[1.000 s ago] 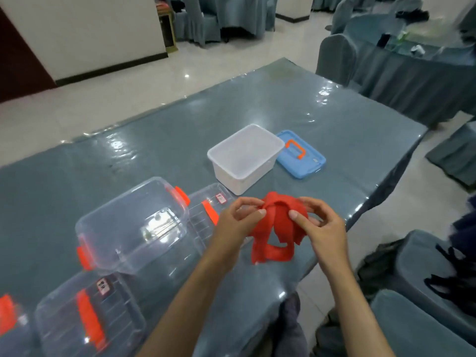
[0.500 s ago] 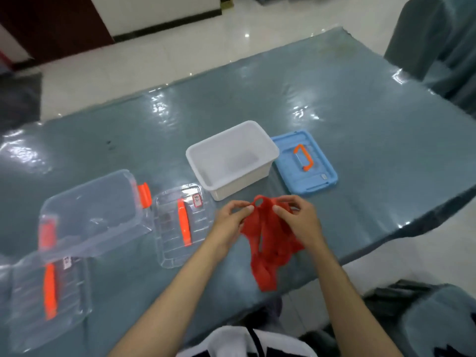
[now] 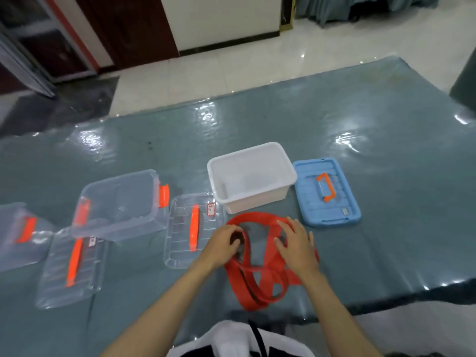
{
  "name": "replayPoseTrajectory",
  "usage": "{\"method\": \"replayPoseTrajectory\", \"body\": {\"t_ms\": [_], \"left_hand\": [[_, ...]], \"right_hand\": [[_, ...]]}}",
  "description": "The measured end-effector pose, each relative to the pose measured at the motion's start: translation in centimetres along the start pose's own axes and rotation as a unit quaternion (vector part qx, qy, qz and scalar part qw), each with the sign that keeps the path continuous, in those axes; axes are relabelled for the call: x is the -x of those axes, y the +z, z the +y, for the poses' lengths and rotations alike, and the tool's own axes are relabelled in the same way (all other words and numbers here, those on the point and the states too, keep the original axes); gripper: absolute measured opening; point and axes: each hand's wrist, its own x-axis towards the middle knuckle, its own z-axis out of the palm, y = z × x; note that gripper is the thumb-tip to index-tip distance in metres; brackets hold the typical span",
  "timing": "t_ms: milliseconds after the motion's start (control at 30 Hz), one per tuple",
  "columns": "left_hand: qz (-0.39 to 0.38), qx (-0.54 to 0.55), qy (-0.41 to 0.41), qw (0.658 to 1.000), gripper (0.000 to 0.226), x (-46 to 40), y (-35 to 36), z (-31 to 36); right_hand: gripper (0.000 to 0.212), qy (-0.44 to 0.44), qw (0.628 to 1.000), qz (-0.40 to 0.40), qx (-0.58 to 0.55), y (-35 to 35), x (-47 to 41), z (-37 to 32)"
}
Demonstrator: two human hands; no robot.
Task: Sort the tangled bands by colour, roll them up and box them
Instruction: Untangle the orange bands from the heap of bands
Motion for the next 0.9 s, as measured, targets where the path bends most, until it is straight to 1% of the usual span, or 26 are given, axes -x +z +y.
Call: {"method": "replayPoseTrajectory", "body": {"t_ms": [133,267,367,500,567,667,700,767,833,900], "left_hand": [[0.015,-0.018,-0.004,1.000,0.034,2.4,-1.0,-1.7],[0.053,-0.022,-0.032,0.998,0.029,5.1,-2.7,-3.1],[0.085,-0.051,-0.041,0.994,0.028,7.7,-4.1,-4.6],[0.107,-0.113,-0.054,0.986,0.026,11.5,-6.3,-8.2],[0.122,-0.154,-0.060,0.979,0.024,13.8,-7.5,-10.8],[0.147,-0.208,-0.081,0.964,0.027,17.6,-9.4,-15.4],[0.143,-0.226,-0.093,0.959,0.029,19.0,-10.2,-17.2],[0.145,-0.224,-0.102,0.958,0.030,22.2,-11.7,-21.3],[0.158,-0.207,-0.104,0.960,0.025,25.9,-13.5,-25.7],[0.176,-0.202,-0.122,0.956,0.016,29.9,-15.3,-30.1]], "right_hand": [[0.046,-0.044,0.998,0.043,0.017,-0.4,0.1,-1.9],[0.031,-0.117,0.993,0.030,-0.002,0.1,1.2,-4.7],[0.024,-0.164,0.986,0.040,-0.011,1.4,2.7,-7.4],[0.016,-0.214,0.977,-0.018,-0.015,4.2,5.0,-12.4],[0.016,-0.235,0.971,-0.045,-0.009,6.2,6.3,-15.5],[0.022,-0.264,0.961,-0.069,0.046,9.8,8.7,-21.0],[0.023,-0.271,0.958,-0.071,0.059,11.2,9.6,-23.0],[0.018,-0.277,0.955,-0.064,0.077,14.1,11.6,-27.1],[0.014,-0.285,0.952,-0.054,0.096,17.4,13.6,-31.3],[0.017,-0.293,0.946,-0.067,0.119,20.5,15.4,-35.7]]}}
